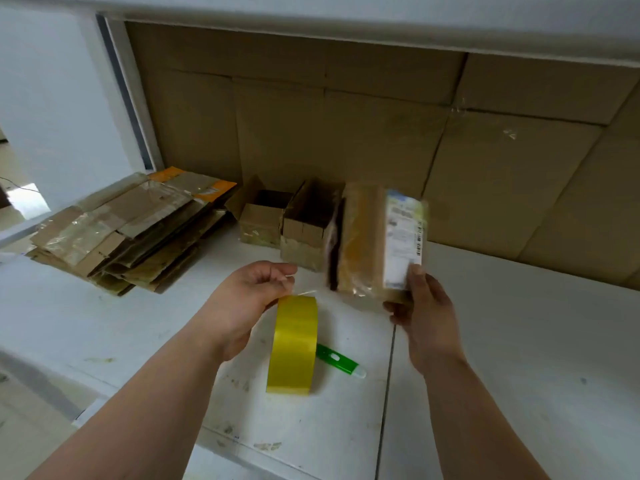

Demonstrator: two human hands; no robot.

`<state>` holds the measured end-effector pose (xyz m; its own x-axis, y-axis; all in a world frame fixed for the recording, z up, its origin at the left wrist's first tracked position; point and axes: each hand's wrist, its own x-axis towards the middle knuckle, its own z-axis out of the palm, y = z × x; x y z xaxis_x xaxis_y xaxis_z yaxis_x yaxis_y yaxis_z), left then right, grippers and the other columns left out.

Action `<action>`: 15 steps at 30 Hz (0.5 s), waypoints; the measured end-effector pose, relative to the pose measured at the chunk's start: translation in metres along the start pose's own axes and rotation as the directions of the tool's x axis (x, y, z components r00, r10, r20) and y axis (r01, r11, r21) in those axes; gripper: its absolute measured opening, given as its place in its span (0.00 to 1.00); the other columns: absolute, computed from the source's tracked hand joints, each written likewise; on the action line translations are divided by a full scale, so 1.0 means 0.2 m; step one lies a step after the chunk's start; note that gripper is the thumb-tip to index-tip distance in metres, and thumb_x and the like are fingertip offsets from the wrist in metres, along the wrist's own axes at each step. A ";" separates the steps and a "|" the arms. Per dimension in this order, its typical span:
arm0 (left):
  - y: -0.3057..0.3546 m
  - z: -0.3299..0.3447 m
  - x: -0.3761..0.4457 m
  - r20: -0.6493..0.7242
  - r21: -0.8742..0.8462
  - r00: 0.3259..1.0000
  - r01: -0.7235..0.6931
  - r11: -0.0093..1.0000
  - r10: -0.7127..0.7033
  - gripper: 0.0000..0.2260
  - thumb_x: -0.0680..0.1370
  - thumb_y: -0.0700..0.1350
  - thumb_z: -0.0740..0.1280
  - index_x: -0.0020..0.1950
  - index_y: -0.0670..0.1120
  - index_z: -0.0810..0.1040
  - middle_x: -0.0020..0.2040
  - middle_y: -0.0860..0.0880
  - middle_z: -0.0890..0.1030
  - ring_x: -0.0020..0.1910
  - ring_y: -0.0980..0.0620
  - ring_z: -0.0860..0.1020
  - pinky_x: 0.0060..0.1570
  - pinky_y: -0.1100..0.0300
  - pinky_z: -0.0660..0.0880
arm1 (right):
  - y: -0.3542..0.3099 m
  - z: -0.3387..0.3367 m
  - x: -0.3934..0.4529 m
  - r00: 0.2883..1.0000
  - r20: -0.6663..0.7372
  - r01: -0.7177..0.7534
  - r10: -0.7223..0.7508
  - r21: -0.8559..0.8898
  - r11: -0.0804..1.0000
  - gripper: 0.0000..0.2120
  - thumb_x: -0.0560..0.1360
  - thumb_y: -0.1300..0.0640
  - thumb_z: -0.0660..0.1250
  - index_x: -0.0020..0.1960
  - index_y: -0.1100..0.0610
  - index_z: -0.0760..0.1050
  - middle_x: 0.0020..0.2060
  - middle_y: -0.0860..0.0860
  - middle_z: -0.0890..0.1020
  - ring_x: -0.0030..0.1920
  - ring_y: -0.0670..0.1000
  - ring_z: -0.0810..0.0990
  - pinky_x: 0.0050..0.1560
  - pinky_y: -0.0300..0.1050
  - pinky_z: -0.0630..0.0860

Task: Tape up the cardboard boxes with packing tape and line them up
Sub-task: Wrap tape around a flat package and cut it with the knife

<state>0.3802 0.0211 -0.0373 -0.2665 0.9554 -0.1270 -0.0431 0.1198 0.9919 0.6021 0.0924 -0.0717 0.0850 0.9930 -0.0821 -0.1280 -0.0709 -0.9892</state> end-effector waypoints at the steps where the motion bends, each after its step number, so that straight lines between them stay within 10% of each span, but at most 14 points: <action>1: 0.01 0.02 0.00 0.024 0.021 1.000 -0.007 1.000 0.006 0.09 0.77 0.32 0.66 0.39 0.41 0.78 0.60 0.49 0.82 0.60 0.51 0.79 0.66 0.53 0.72 | -0.01 0.00 0.01 0.992 0.013 -0.124 0.124 0.121 0.985 0.15 0.82 0.45 0.60 0.56 0.55 0.77 0.41 0.53 0.84 0.34 0.53 0.80 0.35 0.47 0.75; 6: 0.02 0.09 0.02 0.079 0.098 0.997 -0.026 0.995 0.018 0.09 0.78 0.32 0.66 0.39 0.42 0.78 0.56 0.51 0.84 0.60 0.52 0.80 0.69 0.51 0.70 | -0.05 0.02 0.02 0.884 0.122 -0.468 0.452 0.224 0.855 0.10 0.83 0.52 0.60 0.57 0.59 0.73 0.48 0.61 0.81 0.39 0.59 0.81 0.44 0.52 0.81; 15: 0.04 0.14 0.08 0.045 0.120 0.999 -0.034 0.992 0.028 0.09 0.78 0.34 0.67 0.40 0.45 0.80 0.55 0.52 0.84 0.60 0.52 0.79 0.69 0.51 0.70 | 0.03 0.00 0.09 0.951 -0.072 -0.298 0.300 0.039 0.954 0.10 0.83 0.61 0.54 0.60 0.55 0.71 0.54 0.58 0.77 0.39 0.56 0.82 0.48 0.55 0.84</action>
<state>0.4032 0.0448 -0.0312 -0.2240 0.9696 -0.0983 0.0813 0.1191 0.9895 0.6039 0.1107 -0.0788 0.1133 0.9164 -0.3840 -0.1861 -0.3601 -0.9142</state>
